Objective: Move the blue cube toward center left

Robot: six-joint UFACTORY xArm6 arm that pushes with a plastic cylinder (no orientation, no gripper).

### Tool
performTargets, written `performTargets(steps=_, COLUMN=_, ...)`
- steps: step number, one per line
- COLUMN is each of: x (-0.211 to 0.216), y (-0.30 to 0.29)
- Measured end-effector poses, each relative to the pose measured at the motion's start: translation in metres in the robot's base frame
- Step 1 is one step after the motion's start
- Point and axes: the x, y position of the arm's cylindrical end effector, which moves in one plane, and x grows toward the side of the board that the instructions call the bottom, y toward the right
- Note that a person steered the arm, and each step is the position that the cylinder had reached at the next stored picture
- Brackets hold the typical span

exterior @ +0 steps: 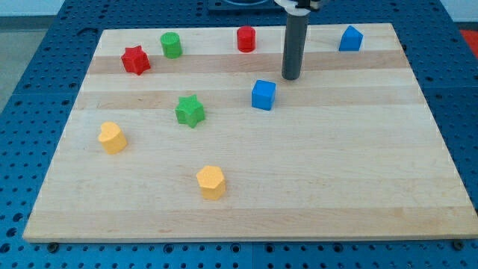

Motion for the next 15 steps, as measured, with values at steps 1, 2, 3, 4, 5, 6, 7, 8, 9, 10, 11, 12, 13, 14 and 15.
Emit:
performTargets(steps=1, x=0.000, y=0.000)
performTargets(steps=2, x=0.009, y=0.022)
performTargets(steps=3, x=0.050, y=0.008)
performTargets(steps=4, x=0.057, y=-0.030)
performTargets(steps=5, x=0.047, y=-0.087)
performTargets(steps=6, x=0.042, y=-0.151)
performTargets(steps=7, x=0.018, y=-0.177)
performTargets(steps=8, x=-0.016, y=-0.188)
performTargets(steps=9, x=-0.014, y=-0.229)
performTargets(steps=10, x=-0.014, y=-0.226)
performTargets(steps=11, x=-0.014, y=-0.213)
performTargets(steps=12, x=0.003, y=-0.203)
performTargets(steps=13, x=0.026, y=-0.205)
performTargets(steps=14, x=0.016, y=-0.192)
performTargets(steps=15, x=0.024, y=-0.177)
